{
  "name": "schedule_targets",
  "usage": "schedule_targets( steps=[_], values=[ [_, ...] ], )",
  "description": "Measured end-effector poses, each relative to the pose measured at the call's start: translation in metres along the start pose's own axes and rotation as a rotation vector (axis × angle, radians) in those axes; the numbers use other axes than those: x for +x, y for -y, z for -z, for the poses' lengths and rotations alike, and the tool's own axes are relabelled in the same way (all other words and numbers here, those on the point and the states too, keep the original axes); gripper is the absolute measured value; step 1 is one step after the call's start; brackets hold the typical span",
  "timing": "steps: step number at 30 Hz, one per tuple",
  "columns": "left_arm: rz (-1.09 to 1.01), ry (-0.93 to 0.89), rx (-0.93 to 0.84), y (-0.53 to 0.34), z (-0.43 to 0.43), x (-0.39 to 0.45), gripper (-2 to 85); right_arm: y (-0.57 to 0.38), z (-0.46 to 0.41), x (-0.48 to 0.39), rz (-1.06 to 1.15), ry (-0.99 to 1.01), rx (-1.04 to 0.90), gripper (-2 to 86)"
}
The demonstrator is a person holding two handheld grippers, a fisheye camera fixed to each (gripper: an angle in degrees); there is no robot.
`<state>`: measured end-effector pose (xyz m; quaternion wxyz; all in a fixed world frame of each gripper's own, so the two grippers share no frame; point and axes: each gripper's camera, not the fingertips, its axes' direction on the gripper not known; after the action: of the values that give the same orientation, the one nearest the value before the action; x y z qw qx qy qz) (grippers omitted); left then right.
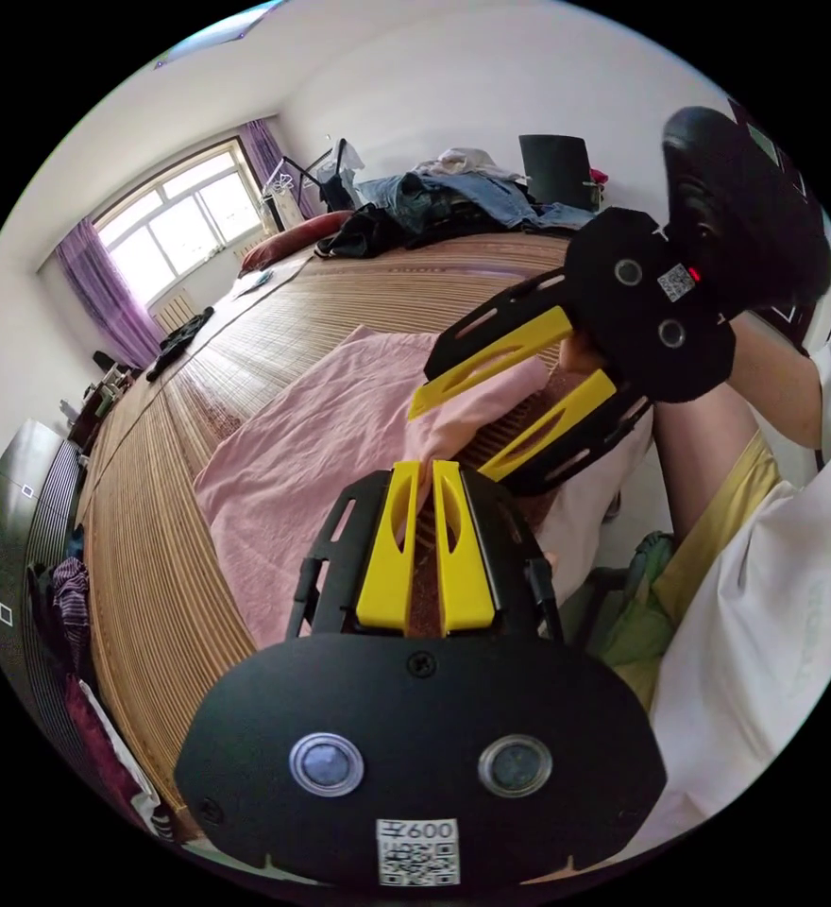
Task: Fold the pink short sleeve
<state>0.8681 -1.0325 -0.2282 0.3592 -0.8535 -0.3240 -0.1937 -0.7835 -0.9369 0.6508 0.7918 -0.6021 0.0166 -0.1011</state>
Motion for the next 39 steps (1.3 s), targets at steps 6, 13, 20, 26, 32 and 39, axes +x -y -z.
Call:
schedule_targets(
  steps=[6, 13, 20, 26, 32, 39],
  values=[
    [-0.008, 0.012, 0.009, -0.015, 0.006, -0.006, 3.3, -0.039, 0.0, 0.014, 0.035, -0.048, -0.087, 6.1],
    [-0.043, 0.021, 0.098, -0.036, 0.009, 0.003, 7.7, -0.113, 0.037, 0.058, -0.08, -0.02, -0.069, -0.2],
    [-0.275, 0.227, 0.069, -0.049, -0.019, 0.061, 13.5, -0.131, 0.061, 0.079, -0.085, -0.033, -0.082, -0.8],
    [-0.229, 0.287, -0.033, -0.045, -0.069, 0.049, 8.8, -0.14, 0.073, 0.088, -0.083, -0.041, -0.087, -0.8],
    [-0.288, 0.441, -0.194, -0.095, -0.099, 0.04, 2.4, -0.155, 0.073, 0.095, -0.119, -0.029, -0.064, -0.8],
    [-0.163, 0.379, -0.21, -0.166, -0.096, 0.01, 1.7, -0.152, 0.062, 0.083, -0.112, -0.062, -0.056, -0.7]
  ],
)
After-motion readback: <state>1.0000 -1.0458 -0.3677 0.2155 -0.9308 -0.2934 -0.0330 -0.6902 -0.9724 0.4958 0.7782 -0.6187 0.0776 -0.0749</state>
